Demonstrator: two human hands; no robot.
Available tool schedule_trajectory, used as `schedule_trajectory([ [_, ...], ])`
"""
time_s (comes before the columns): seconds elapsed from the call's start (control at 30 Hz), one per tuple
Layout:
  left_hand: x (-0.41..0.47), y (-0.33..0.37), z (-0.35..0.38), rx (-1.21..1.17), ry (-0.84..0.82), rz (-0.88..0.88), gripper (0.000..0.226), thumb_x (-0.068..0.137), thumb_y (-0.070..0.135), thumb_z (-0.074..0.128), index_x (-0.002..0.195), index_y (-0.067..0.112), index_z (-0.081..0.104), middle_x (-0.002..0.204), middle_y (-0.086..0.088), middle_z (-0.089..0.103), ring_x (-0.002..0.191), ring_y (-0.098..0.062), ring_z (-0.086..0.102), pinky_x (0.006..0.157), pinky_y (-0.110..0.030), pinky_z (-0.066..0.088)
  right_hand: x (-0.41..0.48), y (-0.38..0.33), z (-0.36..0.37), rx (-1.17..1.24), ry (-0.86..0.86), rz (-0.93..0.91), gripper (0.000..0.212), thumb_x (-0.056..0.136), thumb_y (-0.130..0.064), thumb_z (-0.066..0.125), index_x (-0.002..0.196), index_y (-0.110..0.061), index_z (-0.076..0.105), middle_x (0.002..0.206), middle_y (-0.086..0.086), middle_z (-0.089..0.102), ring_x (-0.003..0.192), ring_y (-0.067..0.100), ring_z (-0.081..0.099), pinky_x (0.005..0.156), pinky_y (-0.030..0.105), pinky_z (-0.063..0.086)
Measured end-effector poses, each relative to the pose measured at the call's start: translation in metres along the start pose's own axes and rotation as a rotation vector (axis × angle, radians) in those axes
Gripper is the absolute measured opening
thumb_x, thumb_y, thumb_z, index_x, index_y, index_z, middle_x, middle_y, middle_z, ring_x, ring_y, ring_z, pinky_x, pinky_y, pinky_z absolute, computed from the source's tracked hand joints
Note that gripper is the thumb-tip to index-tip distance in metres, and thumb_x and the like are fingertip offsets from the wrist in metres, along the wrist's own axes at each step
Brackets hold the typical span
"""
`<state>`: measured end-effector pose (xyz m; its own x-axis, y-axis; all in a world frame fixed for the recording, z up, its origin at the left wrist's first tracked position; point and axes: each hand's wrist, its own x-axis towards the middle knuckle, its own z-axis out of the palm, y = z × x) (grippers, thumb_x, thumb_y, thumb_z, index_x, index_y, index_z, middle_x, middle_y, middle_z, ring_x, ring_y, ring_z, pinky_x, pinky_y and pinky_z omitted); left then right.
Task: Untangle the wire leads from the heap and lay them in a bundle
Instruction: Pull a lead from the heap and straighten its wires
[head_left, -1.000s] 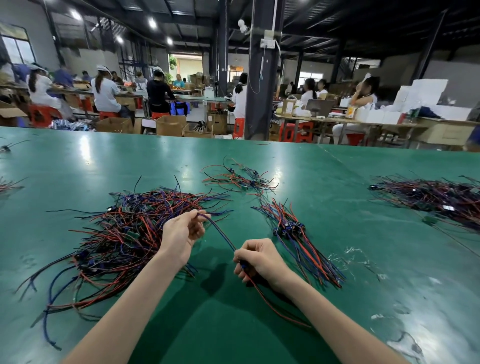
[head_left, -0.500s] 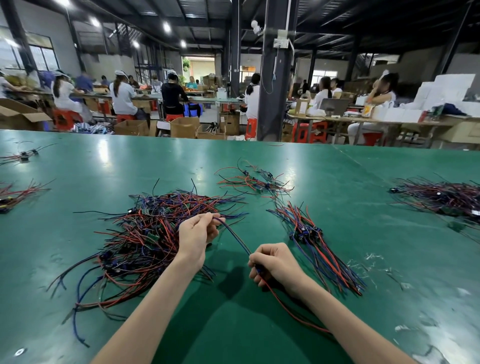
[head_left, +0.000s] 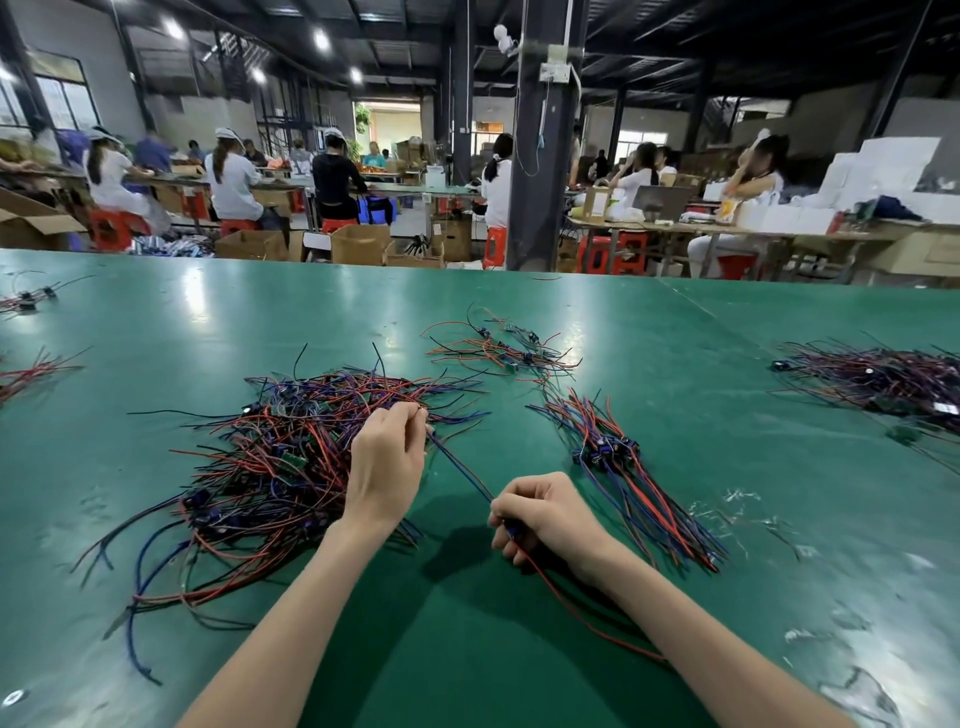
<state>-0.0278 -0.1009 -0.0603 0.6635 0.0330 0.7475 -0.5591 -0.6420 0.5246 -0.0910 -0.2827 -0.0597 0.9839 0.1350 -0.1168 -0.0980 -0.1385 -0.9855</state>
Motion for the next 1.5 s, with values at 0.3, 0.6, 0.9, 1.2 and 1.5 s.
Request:
schedule_trajectory([
  [0.3,0.011,0.005,0.000,-0.476,0.071,-0.567,0.022,0.095,0.016,0.055,0.079,0.011,0.070,0.071,-0.001,0.070,0.050,-0.005,0.056,0.049,-0.018,0.048,-0.005,-0.007,0.004,0.101,-0.125,-0.014,0.017,0.079,-0.011,0.063,0.063,-0.007,0.068,0.060,0.017,0.065,0.047,0.022,0.058,0.049,0.024,0.049],
  [0.6,0.011,0.019,0.005,-1.009,-0.012,-0.857,0.022,0.094,0.025,0.056,0.089,0.006,0.066,0.074,-0.006,0.073,0.058,-0.007,0.061,0.054,-0.018,0.053,-0.003,-0.009,0.005,0.064,-0.065,-0.076,0.023,0.085,-0.011,0.063,0.063,-0.013,0.070,0.063,0.011,0.069,0.050,0.010,0.052,0.042,0.016,0.031],
  [0.9,-0.021,0.057,0.023,-0.975,-0.645,-0.819,0.010,0.091,0.005,0.057,0.096,-0.002,0.061,0.079,-0.009,0.071,0.063,-0.013,0.065,0.063,-0.022,0.056,0.010,-0.015,-0.017,0.423,0.271,-0.014,0.020,0.089,-0.012,0.063,0.071,-0.004,0.069,0.065,0.011,0.067,0.048,0.016,0.059,0.044,0.023,0.049],
  [1.2,-0.035,0.066,0.027,-1.065,-0.651,-0.914,0.014,0.093,0.001,0.052,0.089,-0.006,0.063,0.067,-0.009,0.067,0.061,-0.017,0.065,0.061,-0.028,0.057,0.016,-0.008,-0.024,0.293,0.329,-0.007,0.019,0.083,-0.028,0.070,0.075,-0.012,0.074,0.064,0.002,0.060,0.064,0.021,0.049,0.057,0.029,0.037],
  [1.5,-0.028,0.064,0.023,-1.073,-0.584,-0.984,0.018,0.094,-0.003,0.048,0.083,-0.004,0.062,0.059,-0.005,0.060,0.047,-0.008,0.055,0.054,-0.026,0.056,0.015,-0.007,-0.019,0.190,0.135,-0.057,0.027,0.081,0.001,0.067,0.106,-0.008,0.068,0.076,0.001,0.065,0.061,0.009,0.056,0.065,0.022,0.038],
])
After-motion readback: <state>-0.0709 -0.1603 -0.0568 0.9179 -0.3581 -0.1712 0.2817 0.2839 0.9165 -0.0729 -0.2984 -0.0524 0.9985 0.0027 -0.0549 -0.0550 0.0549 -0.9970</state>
